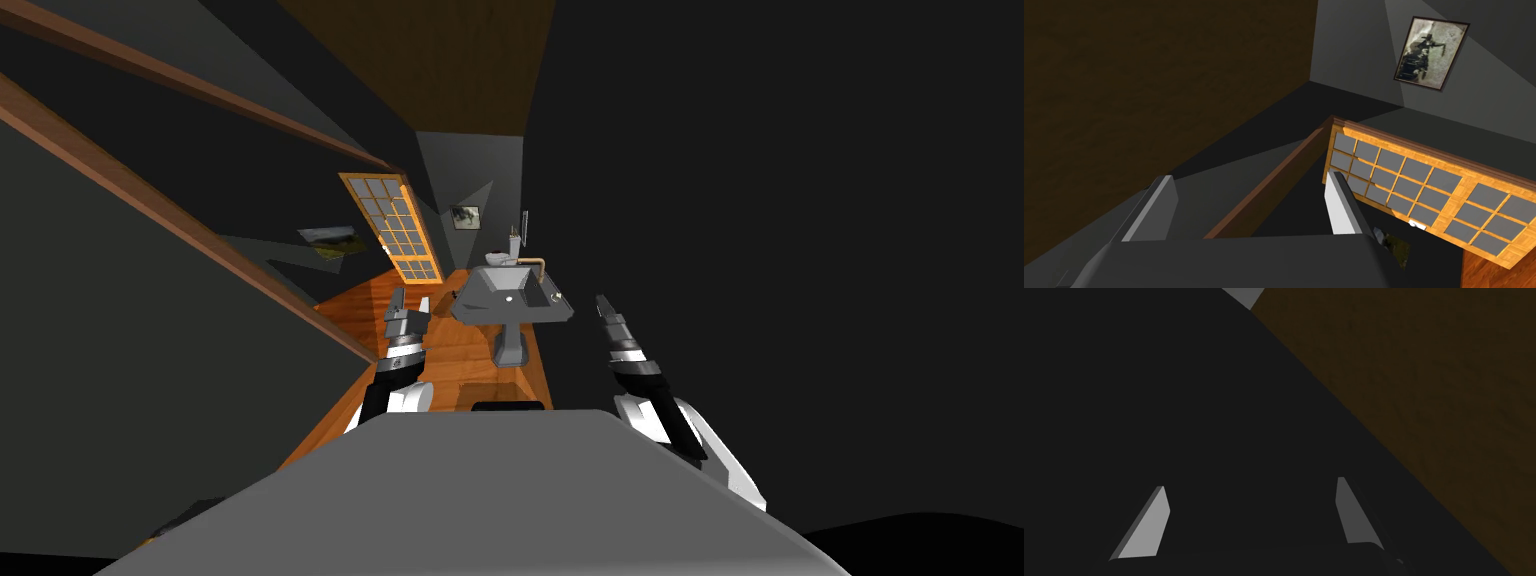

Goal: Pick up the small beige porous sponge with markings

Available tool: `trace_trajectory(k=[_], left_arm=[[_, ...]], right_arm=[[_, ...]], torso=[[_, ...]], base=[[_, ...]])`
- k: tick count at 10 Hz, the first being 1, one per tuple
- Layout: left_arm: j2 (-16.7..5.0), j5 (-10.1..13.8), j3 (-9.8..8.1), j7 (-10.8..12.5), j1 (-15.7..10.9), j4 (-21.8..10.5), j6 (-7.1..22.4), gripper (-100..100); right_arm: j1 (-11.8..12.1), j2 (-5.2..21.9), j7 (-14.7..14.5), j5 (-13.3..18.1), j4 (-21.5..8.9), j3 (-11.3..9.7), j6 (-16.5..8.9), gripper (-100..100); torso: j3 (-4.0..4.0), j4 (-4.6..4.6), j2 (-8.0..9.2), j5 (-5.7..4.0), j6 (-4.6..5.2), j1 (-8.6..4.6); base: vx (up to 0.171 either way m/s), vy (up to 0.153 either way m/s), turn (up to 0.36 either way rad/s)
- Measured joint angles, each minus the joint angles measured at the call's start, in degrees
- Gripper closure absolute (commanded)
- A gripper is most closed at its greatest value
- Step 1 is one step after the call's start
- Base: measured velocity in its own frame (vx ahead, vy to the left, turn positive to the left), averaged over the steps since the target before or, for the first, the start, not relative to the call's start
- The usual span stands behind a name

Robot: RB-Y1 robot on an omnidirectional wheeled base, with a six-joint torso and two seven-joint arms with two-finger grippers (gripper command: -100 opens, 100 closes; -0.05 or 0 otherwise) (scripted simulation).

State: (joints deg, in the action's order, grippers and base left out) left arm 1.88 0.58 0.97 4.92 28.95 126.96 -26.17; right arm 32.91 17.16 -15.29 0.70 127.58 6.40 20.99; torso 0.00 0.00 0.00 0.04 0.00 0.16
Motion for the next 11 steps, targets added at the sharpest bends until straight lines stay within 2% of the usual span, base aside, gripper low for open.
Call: trace_trajectory(k=[11], left_arm=[[0.0, 0.0, 0.0, 0.0, 0.0, 0.0, 0.0, 0]], right_arm=[[2.98, 16.28, -5.91, 6.43, -8.95, 3.83, 0.47, -100]], torso=[[-0.04, -0.01, -0.07, 0.0, 0.0, 0.02]], base=[[0.013, 0.045, 0.034]])
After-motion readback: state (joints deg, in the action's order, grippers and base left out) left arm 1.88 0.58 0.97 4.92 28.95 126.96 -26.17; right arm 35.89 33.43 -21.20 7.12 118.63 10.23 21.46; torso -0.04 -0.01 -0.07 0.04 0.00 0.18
